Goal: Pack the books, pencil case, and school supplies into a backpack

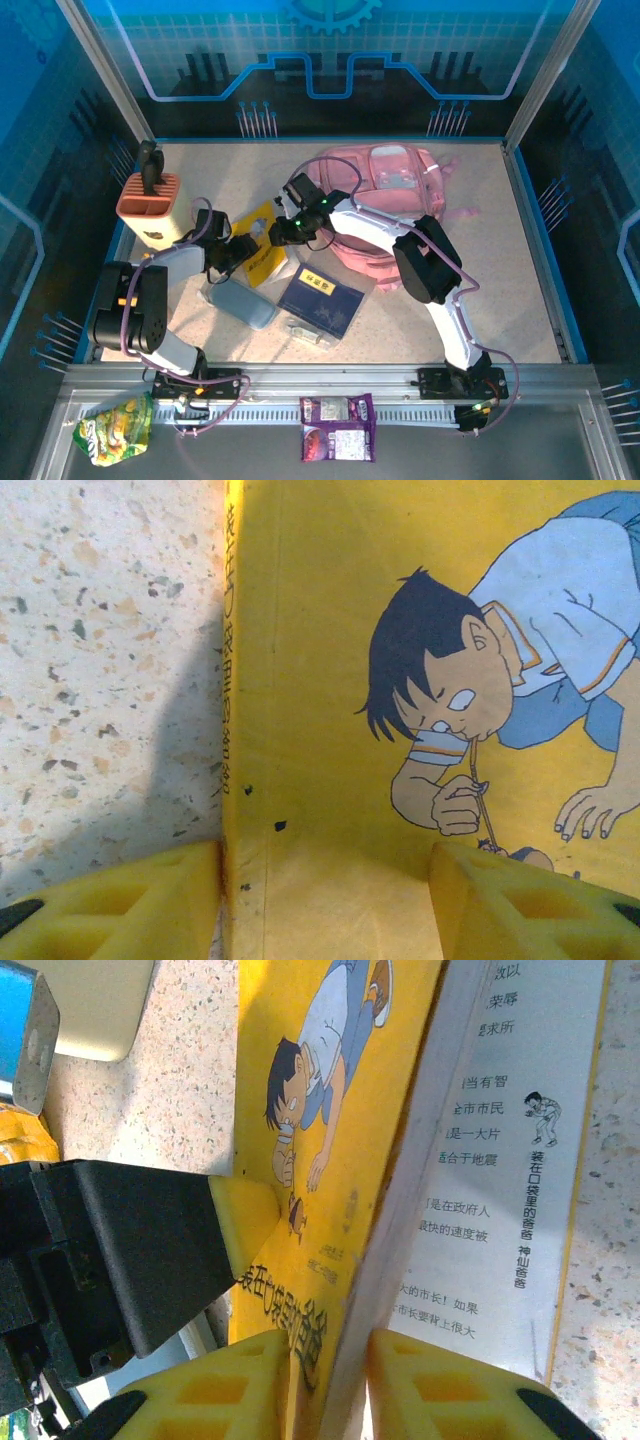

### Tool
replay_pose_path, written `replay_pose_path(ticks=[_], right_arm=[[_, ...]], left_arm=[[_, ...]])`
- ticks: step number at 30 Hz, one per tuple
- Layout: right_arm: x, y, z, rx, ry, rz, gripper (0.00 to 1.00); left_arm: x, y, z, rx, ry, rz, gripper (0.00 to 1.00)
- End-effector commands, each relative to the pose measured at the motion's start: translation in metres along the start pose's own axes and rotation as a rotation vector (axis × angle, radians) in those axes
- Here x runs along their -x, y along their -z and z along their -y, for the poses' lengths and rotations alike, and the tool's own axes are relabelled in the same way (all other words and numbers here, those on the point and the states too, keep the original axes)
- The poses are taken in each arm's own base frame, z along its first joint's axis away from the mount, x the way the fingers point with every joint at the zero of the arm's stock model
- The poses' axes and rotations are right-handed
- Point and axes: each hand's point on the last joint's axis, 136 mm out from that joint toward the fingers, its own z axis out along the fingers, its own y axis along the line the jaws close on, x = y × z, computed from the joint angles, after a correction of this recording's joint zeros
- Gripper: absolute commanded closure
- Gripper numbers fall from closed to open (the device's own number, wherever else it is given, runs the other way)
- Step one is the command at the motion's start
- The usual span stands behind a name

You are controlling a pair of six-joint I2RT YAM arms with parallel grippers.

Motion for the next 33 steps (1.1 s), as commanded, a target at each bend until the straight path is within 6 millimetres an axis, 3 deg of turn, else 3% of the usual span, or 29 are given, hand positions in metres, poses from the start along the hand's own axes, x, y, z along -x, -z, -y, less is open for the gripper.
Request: replay_pose_path(ticks=[1,8,13,19,24,33], right_arm=[[0.015,0.021,-0.034,0.099,0.039,0.049,0.76],[0.037,0.046,-0.056,0.17,0.07,0.118,0.84],[0.052,0.088,-0.068,0.242,0.08,0.197,0.88],[0.055,0.136,-0.067,0.344,0.025,0.274,0.92],[0.05,0.166,-0.063,0.384,-0.003,0.331,0.94],[0.039,0.203,-0.063,0.48,-0.056,0.369,0.96]], left_arm=[[0.001,0.008,0.019,-0.074,-0.037,0.0,0.41],[0.016,0.036,0.025,-0.071,-0.042,0.089,0.34],[0.027,0.077,0.032,-0.103,-0.034,0.187,0.26],[0.028,0.111,0.049,-0.21,0.017,0.208,0.17],[0.027,0.126,0.071,-0.368,0.111,0.209,0.11],[0.012,0.135,0.118,-0.606,0.202,0.162,0.13]])
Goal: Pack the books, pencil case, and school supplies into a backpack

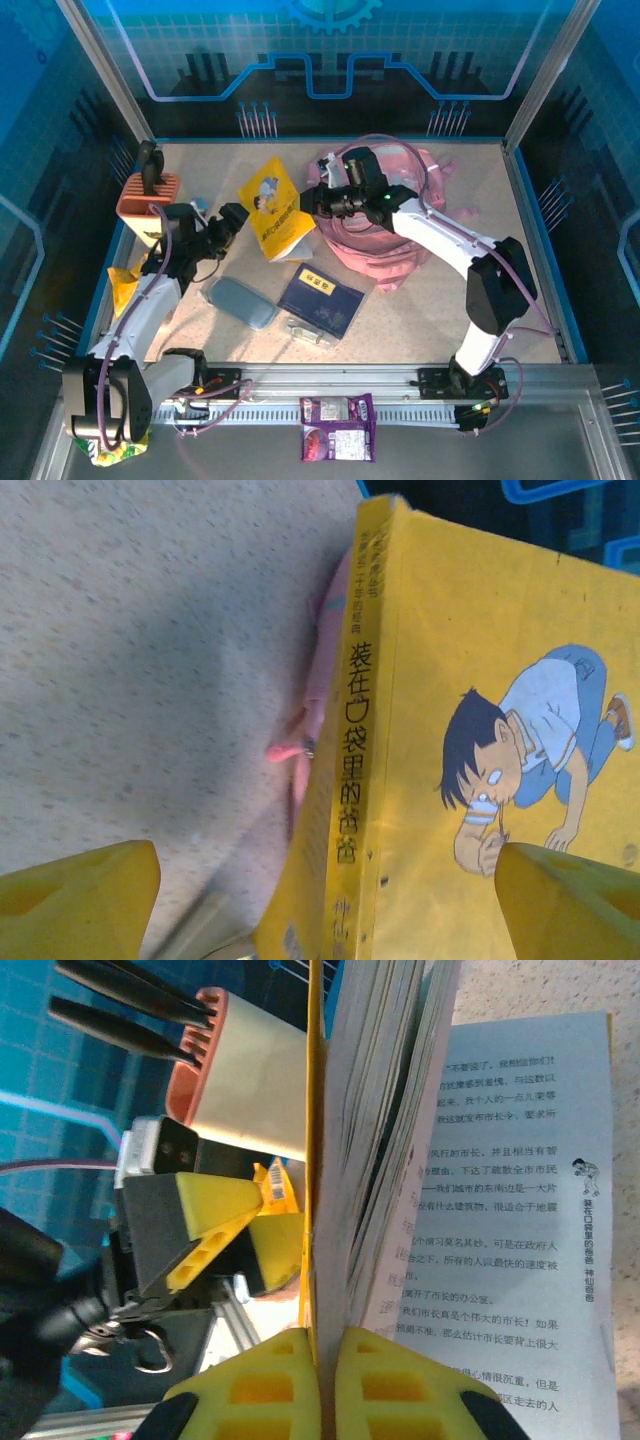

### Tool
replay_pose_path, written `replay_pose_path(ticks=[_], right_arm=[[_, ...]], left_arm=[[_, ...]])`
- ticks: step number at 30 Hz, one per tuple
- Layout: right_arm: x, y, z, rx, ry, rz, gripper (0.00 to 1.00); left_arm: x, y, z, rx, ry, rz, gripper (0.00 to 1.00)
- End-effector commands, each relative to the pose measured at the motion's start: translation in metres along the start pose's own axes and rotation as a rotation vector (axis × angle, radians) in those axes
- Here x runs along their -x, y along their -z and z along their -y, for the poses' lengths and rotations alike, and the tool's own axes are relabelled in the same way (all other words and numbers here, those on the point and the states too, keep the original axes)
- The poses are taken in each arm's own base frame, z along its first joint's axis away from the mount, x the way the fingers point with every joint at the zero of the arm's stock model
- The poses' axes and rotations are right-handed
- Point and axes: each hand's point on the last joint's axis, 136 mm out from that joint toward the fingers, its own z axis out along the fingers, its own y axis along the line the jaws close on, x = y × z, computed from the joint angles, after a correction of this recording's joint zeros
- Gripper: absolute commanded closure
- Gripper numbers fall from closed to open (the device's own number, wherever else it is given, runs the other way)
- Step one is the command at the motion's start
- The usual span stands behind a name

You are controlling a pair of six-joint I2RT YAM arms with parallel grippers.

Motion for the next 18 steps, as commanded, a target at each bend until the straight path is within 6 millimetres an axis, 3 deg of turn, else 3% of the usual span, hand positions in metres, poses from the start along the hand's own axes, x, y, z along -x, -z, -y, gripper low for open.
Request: replay_pose_path(ticks=[1,6,18], right_arm=[[0.016,0.026,-0.04,0.144,0.038,0.062,0.96],[0.011,0.03,-0.036,0.159,-0.004,0.074,0.96],[0.011,0.029,-0.02,0.135,-0.032,0.092,0.92]], left_arm=[[-0.016,0.0,0.032,-0.138,0.057,-0.032,0.13],[-0.029,0.0,0.05,-0.195,0.07,-0.03,0.22],[-0.036,0.014,0.094,-0.288,0.003,-0.003,0.7]])
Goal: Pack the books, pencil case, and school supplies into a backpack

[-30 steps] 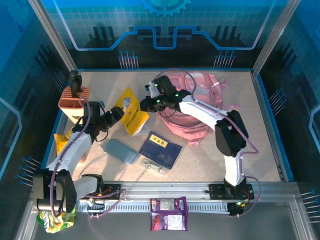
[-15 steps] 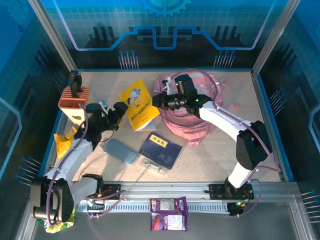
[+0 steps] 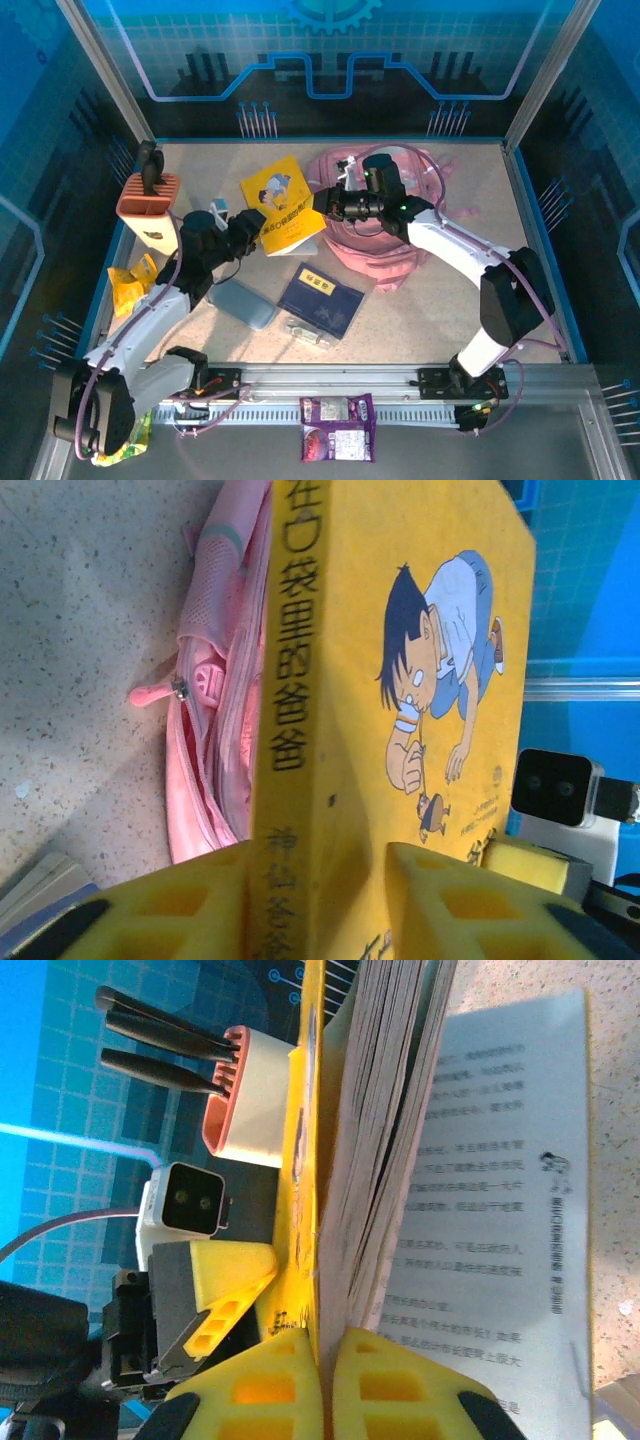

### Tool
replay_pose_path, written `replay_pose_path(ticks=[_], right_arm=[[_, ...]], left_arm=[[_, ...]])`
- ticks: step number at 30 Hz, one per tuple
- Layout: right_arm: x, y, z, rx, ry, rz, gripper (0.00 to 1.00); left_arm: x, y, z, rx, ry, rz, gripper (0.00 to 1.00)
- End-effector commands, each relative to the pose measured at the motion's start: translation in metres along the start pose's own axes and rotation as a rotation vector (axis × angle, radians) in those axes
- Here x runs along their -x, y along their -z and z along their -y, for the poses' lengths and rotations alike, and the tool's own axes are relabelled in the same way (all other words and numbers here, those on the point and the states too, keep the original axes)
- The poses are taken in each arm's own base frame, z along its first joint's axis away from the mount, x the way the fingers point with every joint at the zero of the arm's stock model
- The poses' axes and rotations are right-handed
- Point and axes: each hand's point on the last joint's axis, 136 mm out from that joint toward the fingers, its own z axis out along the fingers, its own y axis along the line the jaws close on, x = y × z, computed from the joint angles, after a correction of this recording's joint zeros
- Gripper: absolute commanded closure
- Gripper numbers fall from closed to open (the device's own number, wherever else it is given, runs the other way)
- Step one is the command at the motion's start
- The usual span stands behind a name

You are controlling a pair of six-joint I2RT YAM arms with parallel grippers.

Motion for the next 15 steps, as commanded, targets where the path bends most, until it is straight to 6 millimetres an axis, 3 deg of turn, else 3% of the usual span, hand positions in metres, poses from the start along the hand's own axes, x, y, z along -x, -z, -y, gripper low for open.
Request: replay_pose_path(ticks=[1,7,12,15], right_arm=[[0.006,0.008,-0.027,0.086,0.053,0.025,0.91],[-0.004,0.019,-0.025,0.061,0.069,0.026,0.77],[-0.018,0.041,-0.006,-0.016,0.054,0.032,0.33],[-0.028,0.051,0.002,-0.037,0.04,0.016,0.13]], left_arm=[[0.0,0.009,0.048,-0.129,-0.06,0.019,0.74],[0.001,0.013,0.068,-0.178,-0.09,0.04,0.98],[-0.009,0.018,0.1,-0.253,-0.15,0.02,1.0],[-0.021,0.017,0.118,-0.295,-0.179,-0.008,1.0]])
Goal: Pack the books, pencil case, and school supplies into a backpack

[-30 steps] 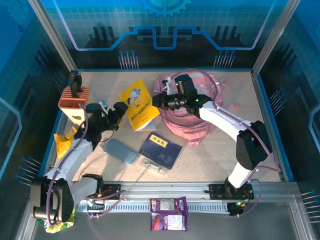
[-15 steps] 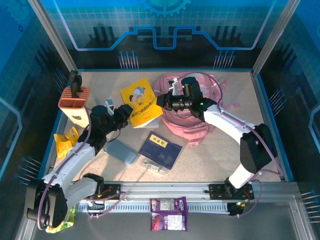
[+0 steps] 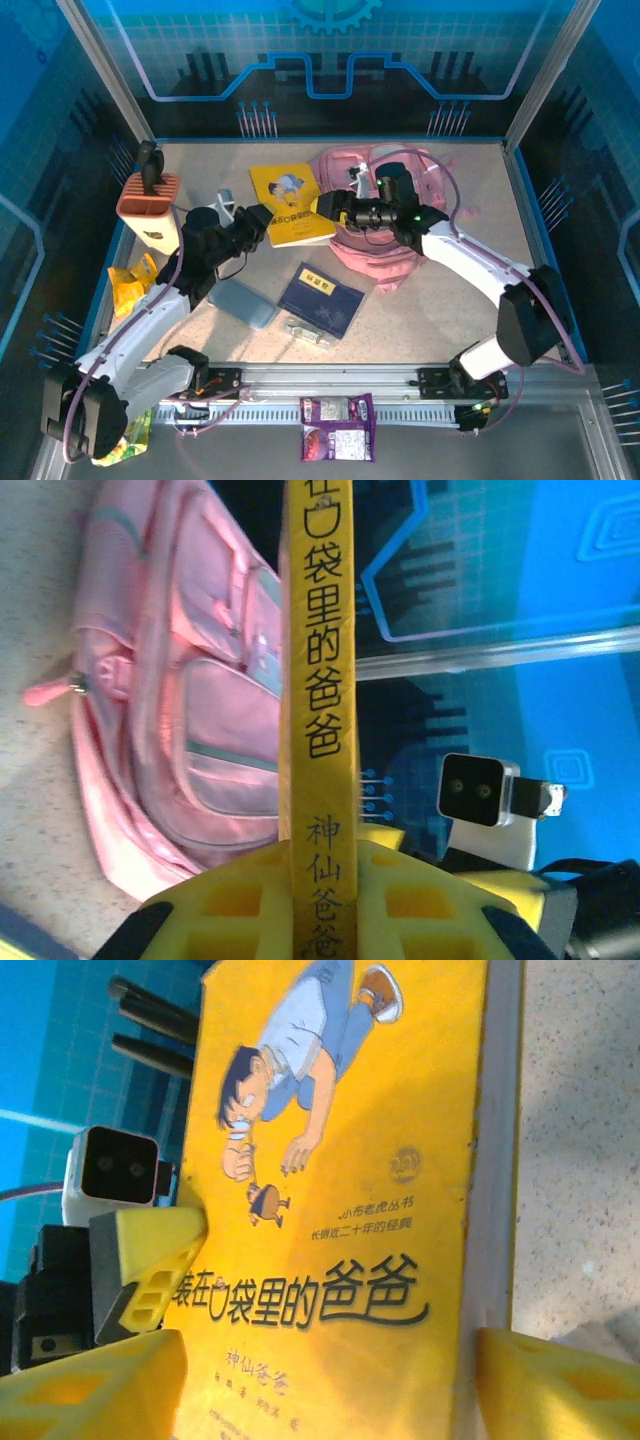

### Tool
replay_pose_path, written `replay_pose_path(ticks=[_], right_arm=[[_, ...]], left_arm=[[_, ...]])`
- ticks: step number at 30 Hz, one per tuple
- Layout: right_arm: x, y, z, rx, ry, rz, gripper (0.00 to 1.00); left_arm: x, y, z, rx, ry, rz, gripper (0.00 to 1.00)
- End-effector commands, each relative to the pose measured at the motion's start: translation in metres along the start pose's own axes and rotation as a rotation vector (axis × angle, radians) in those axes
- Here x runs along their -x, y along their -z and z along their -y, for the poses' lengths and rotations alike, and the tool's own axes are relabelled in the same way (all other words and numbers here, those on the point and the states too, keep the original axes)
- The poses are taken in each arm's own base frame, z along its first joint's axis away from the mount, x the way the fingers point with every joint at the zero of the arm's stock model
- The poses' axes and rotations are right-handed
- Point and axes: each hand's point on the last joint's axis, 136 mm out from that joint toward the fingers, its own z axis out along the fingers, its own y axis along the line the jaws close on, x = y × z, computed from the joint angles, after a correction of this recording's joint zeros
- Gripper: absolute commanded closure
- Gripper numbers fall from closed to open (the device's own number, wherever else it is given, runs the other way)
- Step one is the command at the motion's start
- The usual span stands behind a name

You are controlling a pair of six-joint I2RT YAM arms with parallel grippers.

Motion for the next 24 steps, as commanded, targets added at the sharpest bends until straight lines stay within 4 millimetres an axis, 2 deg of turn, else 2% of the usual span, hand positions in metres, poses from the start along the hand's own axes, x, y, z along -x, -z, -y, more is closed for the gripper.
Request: replay_pose_path(ticks=[1,3,9,12,16,20,24], right_arm=[[-0.011,0.015,0.005,-0.015,-0.005,-0.024,0.08],[-0.013,0.021,0.003,0.007,-0.017,-0.03,0.0],[-0.017,0.028,-0.019,0.115,-0.037,-0.053,0.0],[-0.015,0.04,-0.041,0.214,-0.022,-0.037,0.0],[-0.013,0.059,-0.049,0.237,-0.019,-0.004,0.03],[-0.011,0.073,-0.05,0.253,-0.019,0.018,0.14],[-0.011,0.073,-0.045,0.246,-0.023,0.012,0.3]], left_arm=[[0.001,0.005,0.066,-0.185,-0.099,0.019,1.0],[-0.006,0.003,0.08,-0.233,-0.109,0.01,1.0],[-0.023,-0.007,0.109,-0.304,-0.152,-0.001,1.0],[-0.023,-0.012,0.098,-0.246,-0.17,0.004,1.0],[-0.021,-0.012,0.08,-0.199,-0.189,0.027,1.0],[-0.022,-0.01,0.058,-0.116,-0.195,0.036,1.0],[-0.031,-0.011,0.054,-0.135,-0.193,0.029,1.0]])
